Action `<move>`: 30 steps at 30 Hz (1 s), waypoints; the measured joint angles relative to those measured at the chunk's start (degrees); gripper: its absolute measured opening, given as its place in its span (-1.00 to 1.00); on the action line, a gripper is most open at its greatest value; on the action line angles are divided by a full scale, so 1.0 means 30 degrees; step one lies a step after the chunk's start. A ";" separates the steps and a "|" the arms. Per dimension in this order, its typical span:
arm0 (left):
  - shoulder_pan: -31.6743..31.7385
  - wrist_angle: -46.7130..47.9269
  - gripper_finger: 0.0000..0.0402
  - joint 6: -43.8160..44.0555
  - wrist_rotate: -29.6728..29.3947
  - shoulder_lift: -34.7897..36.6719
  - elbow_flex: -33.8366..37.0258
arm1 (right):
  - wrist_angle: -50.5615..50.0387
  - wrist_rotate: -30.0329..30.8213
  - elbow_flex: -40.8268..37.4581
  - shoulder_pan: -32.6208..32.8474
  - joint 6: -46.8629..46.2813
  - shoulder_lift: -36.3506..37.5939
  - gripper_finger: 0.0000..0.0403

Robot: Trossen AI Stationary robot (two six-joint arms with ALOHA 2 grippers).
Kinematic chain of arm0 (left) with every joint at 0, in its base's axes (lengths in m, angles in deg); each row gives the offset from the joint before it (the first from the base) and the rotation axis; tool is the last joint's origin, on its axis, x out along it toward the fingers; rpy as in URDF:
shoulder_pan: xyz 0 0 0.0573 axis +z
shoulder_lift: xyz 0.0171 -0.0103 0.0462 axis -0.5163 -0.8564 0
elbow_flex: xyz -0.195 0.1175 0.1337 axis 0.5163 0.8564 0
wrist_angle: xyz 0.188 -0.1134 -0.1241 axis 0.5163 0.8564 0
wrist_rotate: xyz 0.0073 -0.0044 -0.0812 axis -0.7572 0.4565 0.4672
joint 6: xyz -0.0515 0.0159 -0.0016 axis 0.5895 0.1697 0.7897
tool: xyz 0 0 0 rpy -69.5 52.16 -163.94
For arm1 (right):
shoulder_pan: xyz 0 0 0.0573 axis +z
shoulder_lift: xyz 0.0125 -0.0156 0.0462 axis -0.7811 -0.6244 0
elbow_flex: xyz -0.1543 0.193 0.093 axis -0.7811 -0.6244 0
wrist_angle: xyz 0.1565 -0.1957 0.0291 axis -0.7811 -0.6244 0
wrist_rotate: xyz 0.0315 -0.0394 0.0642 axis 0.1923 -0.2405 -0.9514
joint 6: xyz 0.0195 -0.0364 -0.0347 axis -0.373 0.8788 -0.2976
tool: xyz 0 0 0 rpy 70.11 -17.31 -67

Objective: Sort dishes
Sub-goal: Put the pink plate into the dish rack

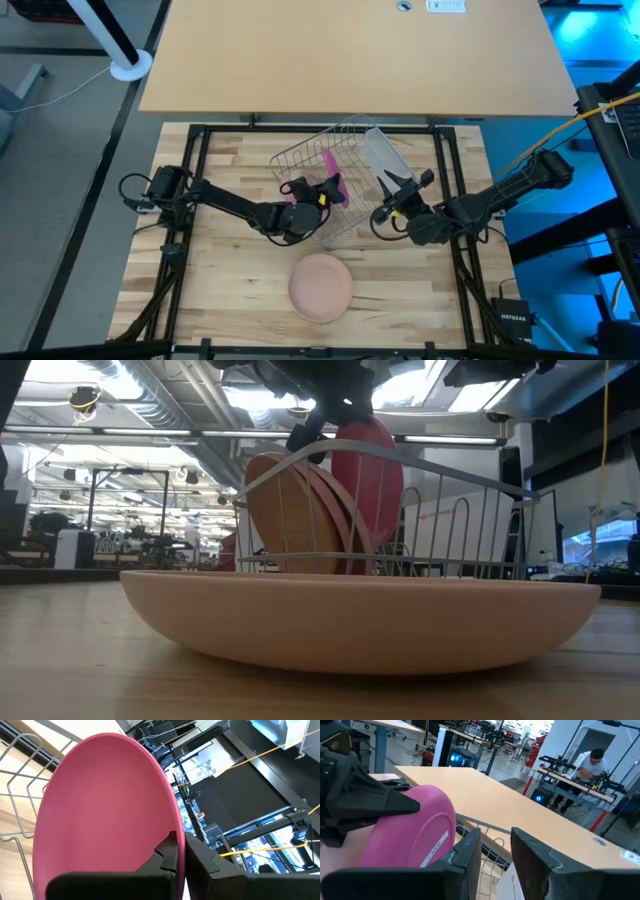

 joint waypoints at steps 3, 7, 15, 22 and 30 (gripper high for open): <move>-0.0083 0.0007 -0.97 -0.0002 0.0026 0.0000 0.0000 | 0.0000 0.0000 0.0000 0.0007 0.0076 0.0000 -0.45; -0.0090 0.0015 -0.95 0.0000 0.0080 0.0000 0.0002 | 0.0000 0.0000 0.0000 0.0007 0.0084 0.0000 -0.45; -0.0098 0.0073 -0.75 -0.0589 0.1789 -0.0010 0.0022 | 0.0007 -0.1025 0.0000 0.0006 0.0076 0.0000 -0.45; -0.0220 0.0066 -0.67 -0.0504 0.1865 -0.0022 0.0029 | 0.0000 -0.1064 0.0000 0.0007 0.0076 0.0000 -0.45; -0.0331 0.0091 -0.66 -0.0332 0.1777 -0.0022 0.0036 | 0.0000 -0.1368 0.0000 0.0007 0.0073 0.0000 -0.45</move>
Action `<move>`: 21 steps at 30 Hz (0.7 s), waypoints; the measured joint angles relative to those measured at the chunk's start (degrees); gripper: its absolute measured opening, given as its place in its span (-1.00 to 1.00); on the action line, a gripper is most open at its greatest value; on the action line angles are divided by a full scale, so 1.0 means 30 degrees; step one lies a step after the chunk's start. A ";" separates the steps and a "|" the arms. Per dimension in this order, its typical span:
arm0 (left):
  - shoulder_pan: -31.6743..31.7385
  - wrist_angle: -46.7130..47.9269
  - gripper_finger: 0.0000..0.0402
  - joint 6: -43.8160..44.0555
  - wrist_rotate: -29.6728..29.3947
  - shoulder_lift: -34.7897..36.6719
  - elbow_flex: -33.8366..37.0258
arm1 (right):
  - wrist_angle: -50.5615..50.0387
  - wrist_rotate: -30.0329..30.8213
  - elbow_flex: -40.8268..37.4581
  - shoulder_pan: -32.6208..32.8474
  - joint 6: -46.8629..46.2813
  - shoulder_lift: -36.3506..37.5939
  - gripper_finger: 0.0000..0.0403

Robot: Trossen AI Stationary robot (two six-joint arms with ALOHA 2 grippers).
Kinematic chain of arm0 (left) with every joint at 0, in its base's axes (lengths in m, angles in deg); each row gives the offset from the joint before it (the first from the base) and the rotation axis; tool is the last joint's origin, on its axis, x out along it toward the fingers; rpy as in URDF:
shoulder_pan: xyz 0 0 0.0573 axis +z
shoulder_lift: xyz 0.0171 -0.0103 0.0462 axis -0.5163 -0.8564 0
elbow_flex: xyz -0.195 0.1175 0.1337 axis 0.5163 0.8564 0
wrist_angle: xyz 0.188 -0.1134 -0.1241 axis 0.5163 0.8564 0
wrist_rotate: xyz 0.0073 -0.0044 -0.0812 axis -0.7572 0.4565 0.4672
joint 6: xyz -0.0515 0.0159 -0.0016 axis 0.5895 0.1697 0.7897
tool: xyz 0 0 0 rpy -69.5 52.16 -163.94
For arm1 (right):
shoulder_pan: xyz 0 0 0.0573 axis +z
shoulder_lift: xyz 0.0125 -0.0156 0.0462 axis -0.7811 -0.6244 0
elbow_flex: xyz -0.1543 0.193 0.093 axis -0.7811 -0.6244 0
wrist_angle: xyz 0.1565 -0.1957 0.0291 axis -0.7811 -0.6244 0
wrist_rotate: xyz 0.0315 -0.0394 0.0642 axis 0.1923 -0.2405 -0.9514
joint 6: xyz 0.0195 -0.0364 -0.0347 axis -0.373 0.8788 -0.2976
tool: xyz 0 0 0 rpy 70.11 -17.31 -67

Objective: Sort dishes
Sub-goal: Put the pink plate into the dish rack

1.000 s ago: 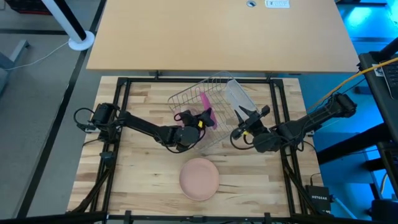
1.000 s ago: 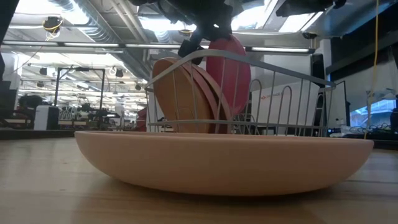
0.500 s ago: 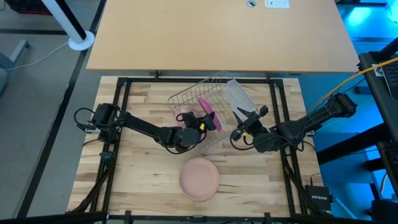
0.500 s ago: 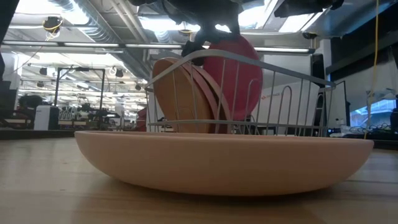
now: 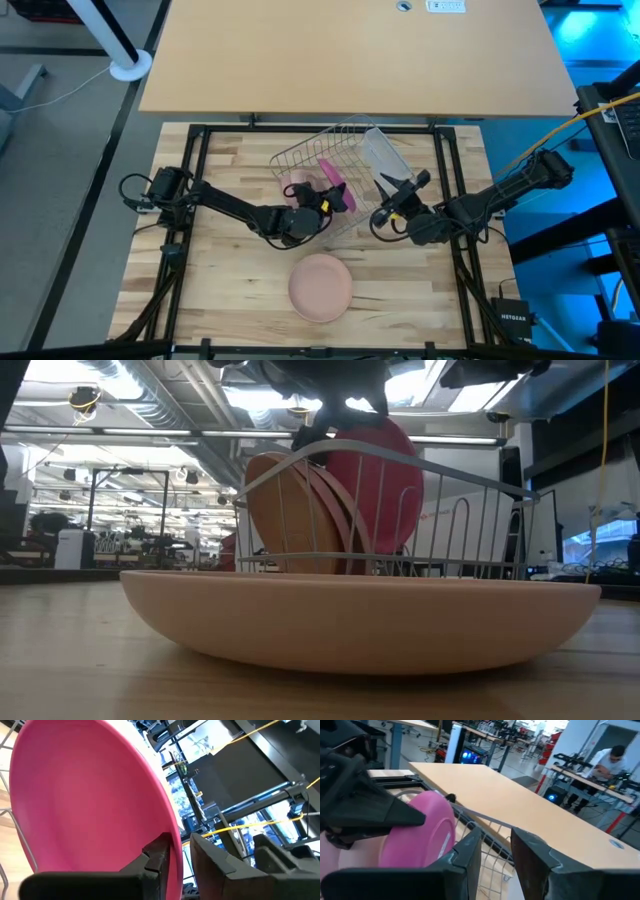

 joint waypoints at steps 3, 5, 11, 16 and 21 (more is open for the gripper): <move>0.0000 -0.0039 -0.66 0.0650 -0.0089 0.0000 -0.0006 | 0.0000 -0.0429 0.0000 0.0000 -0.0003 0.0000 -0.45; 0.0021 -0.0048 -0.66 0.0774 -0.0109 0.0000 0.0000 | 0.0000 -0.0636 0.0000 0.0000 -0.0003 0.0000 -0.45; 0.0080 -0.0146 -0.66 0.0691 -0.0442 0.0123 0.0000 | -0.0015 -0.0641 0.0007 0.0000 0.0015 0.0000 -0.45; 0.0022 0.1078 -0.66 -0.0893 -0.0633 0.0932 0.0000 | -0.0043 -0.0636 0.0007 0.0000 0.0026 0.0000 -0.45; 0.0036 0.2542 -0.66 -0.1166 -0.0536 0.1226 0.0000 | 0.0033 -0.0636 0.0015 0.0000 0.0026 0.0000 -0.45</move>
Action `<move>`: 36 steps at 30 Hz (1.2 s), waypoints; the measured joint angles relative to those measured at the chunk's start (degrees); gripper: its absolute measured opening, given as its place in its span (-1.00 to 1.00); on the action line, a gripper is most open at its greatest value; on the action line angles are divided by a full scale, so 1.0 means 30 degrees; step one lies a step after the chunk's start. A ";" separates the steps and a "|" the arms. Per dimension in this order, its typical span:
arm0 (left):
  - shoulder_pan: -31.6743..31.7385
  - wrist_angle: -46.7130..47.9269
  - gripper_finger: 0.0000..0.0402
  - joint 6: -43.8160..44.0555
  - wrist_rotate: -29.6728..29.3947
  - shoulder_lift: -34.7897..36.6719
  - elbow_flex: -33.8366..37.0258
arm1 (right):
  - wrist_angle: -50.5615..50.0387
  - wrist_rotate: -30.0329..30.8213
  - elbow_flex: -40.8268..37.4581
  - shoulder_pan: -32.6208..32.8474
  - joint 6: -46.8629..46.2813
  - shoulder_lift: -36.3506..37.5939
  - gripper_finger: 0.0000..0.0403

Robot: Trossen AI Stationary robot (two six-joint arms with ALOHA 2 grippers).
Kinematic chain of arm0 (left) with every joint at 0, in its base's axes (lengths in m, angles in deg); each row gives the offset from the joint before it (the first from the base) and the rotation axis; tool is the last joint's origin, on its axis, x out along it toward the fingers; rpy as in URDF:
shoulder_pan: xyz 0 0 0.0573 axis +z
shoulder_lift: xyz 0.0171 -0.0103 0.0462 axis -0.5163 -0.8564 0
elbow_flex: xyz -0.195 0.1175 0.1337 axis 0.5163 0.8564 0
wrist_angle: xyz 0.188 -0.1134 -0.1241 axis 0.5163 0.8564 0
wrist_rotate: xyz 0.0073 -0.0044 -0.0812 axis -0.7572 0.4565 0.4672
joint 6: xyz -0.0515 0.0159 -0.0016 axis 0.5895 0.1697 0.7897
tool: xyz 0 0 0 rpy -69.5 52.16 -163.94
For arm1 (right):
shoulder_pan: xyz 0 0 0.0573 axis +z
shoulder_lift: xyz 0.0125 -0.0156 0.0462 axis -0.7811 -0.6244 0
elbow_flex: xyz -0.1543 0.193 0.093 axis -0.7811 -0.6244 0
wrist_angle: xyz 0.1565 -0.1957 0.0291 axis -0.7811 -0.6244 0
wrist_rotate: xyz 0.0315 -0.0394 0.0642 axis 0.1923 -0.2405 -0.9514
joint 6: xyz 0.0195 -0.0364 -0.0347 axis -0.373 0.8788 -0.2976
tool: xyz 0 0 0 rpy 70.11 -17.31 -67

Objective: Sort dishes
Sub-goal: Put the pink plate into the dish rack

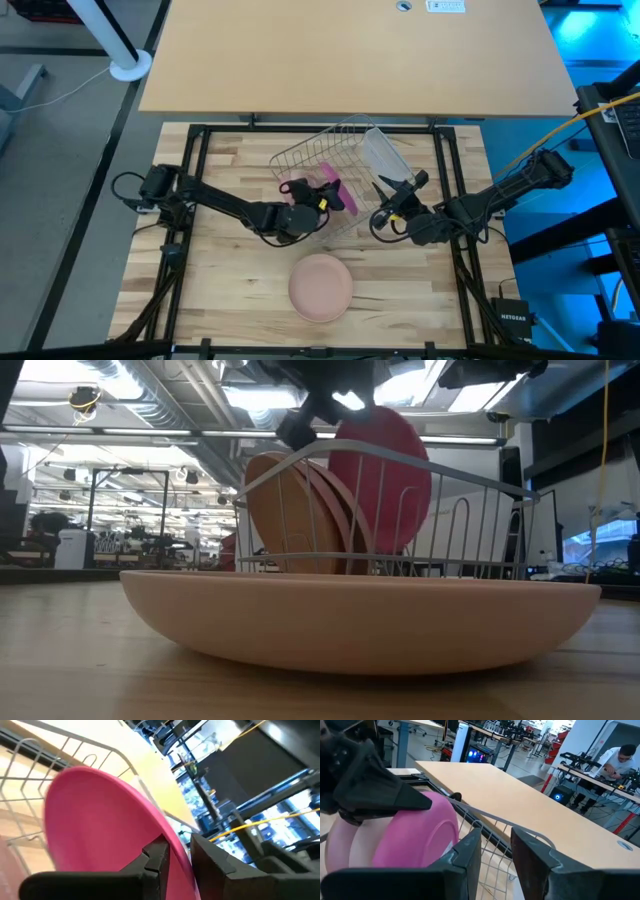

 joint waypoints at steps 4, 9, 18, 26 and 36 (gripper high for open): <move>0.0015 0.1671 -0.66 0.1615 0.0028 0.0020 -0.0011 | -0.0139 0.0000 0.0000 0.0000 0.0007 0.0000 -0.45; -0.0077 0.2403 -0.66 0.2007 0.0055 0.0020 -0.0044 | -0.0157 0.0000 0.0000 0.0000 0.0007 0.0000 -0.45; -0.0073 0.2973 -0.66 0.0934 0.0113 0.0889 0.0015 | -0.0191 0.0000 0.0000 0.0000 0.0015 0.0000 -0.45; -0.0026 0.5180 -0.66 0.0280 0.0162 0.1456 0.0007 | -0.0110 0.0007 -0.0007 0.0000 0.0015 0.0000 -0.45; -0.0028 0.8609 -0.66 0.3342 0.1428 0.1543 -0.0049 | -0.0129 0.0001 -0.0007 0.0000 0.0015 0.0000 -0.45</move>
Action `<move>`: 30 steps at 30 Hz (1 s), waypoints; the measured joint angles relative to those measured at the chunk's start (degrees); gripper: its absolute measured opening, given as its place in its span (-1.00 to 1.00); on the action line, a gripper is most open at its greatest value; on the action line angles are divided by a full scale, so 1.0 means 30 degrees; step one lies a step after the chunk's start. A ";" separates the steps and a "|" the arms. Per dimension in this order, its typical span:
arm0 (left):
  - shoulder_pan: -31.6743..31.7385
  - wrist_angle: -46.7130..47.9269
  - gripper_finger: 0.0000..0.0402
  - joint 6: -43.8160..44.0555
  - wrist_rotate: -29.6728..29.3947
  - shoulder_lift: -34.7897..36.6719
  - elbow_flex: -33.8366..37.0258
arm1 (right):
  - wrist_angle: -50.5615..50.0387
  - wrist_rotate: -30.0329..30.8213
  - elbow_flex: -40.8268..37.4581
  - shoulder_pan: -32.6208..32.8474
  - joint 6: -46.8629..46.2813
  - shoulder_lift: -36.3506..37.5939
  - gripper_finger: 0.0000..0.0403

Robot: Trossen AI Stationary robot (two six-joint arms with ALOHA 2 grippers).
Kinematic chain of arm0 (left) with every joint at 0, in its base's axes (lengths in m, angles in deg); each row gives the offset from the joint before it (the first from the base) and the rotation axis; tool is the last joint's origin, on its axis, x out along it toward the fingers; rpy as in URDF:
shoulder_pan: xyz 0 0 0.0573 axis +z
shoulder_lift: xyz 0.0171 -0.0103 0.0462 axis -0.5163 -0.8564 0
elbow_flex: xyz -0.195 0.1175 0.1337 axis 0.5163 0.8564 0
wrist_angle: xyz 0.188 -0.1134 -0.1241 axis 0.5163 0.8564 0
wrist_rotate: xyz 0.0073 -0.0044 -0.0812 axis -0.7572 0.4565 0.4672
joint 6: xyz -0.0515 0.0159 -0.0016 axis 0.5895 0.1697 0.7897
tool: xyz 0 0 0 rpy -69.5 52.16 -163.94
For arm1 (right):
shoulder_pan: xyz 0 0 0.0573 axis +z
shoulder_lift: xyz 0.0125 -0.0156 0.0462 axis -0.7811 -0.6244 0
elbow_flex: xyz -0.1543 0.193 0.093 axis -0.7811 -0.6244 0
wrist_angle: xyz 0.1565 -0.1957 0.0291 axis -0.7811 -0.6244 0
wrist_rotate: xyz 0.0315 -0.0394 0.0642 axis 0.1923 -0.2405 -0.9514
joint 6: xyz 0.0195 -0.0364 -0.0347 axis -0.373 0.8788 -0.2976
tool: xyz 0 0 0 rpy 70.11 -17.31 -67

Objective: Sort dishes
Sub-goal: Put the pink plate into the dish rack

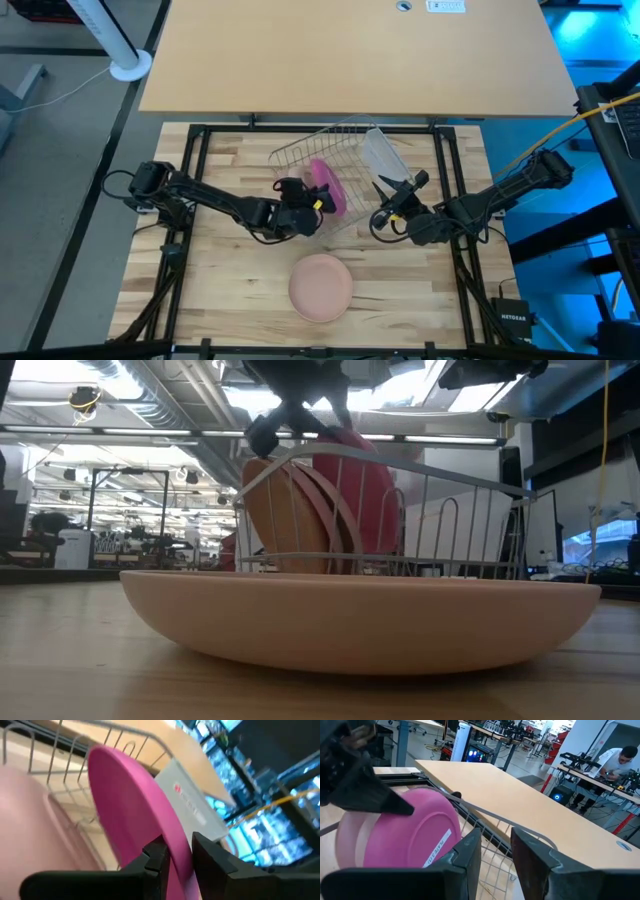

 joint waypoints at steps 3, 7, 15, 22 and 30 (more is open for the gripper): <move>0.0070 0.0511 -0.66 -0.0682 0.1425 0.0007 0.0027 | -0.0004 0.0007 0.0000 0.0000 0.0000 0.0000 -0.45; 0.0065 0.0675 -0.66 -0.0995 0.2191 0.0066 0.0027 | -0.0004 0.0007 0.0000 0.0000 0.0000 0.0000 -0.45; 0.0319 0.1670 -0.66 -0.1474 0.2235 0.0670 0.0042 | -0.0169 -0.0001 0.0000 0.0000 0.0004 0.0000 -0.45; 0.0843 0.2959 -0.66 -0.1341 0.2178 0.0962 0.0035 | -0.0282 -0.0001 0.0000 0.0000 0.0006 0.0000 -0.45; 0.1891 0.2963 -0.66 -0.2019 0.3012 0.0947 0.0035 | -0.0559 -0.2108 0.0000 -0.0006 0.0000 -0.0029 -0.45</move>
